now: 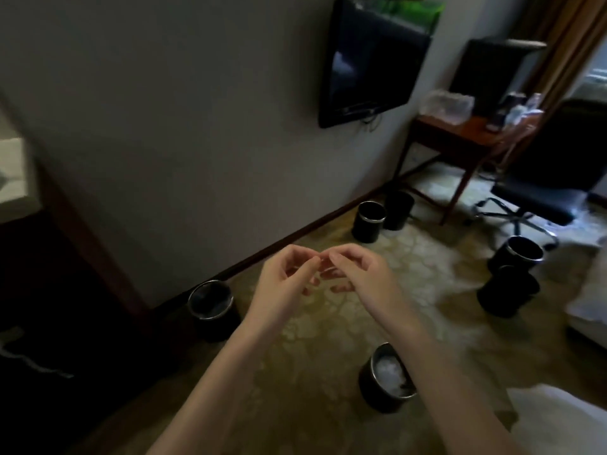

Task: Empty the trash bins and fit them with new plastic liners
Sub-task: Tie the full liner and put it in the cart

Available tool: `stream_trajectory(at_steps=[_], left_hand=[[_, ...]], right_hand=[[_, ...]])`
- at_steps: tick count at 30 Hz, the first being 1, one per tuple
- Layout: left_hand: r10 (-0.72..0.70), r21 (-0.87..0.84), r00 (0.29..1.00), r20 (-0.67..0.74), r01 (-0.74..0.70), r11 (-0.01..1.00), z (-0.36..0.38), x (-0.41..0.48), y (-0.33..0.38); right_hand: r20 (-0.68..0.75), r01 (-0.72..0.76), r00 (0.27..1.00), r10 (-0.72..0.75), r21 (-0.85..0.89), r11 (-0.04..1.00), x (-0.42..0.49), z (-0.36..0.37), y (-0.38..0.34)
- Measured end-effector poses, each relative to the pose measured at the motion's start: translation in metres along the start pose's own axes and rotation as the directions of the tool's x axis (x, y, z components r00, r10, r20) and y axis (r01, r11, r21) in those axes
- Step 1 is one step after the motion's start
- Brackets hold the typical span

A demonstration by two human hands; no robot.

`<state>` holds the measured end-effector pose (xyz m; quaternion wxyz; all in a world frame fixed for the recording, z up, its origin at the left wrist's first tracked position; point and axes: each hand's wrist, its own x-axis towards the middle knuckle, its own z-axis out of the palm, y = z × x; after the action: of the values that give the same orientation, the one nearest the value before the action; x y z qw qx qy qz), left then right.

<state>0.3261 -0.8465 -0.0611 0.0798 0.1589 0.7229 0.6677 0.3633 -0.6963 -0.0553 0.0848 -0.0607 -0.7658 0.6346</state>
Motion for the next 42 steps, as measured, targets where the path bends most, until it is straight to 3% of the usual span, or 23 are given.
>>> stream_trajectory(at_steps=[8, 20, 31, 36, 42], left_hand=[[0.017, 0.016, 0.987, 0.161, -0.020, 1.000, 0.117, 0.061, 0.010], [0.041, -0.046, 0.937, 0.347, -0.026, 0.999, 0.216, 0.200, -0.009], [0.004, -0.146, 0.861, 0.509, 0.082, 0.986, 0.335, 0.311, -0.017], [0.022, -0.125, 0.842, 0.540, 0.054, 0.991, 0.385, 0.337, -0.018], [-0.025, -0.072, 0.880, 0.474, 0.067, 0.995, 0.456, 0.369, -0.026]], right_hand=[[-0.174, -0.063, 0.981, 0.086, 0.130, 0.990, 0.016, -0.112, 0.026], [-0.359, -0.106, 0.919, 0.162, 0.171, 0.980, 0.114, -0.208, 0.060], [-0.541, -0.150, 0.812, 0.220, 0.171, 0.974, 0.179, -0.315, 0.074], [-0.564, -0.145, 0.798, 0.211, 0.160, 0.976, 0.195, -0.366, 0.086], [-0.499, -0.132, 0.839, 0.217, 0.200, 0.971, 0.226, -0.442, 0.120]])
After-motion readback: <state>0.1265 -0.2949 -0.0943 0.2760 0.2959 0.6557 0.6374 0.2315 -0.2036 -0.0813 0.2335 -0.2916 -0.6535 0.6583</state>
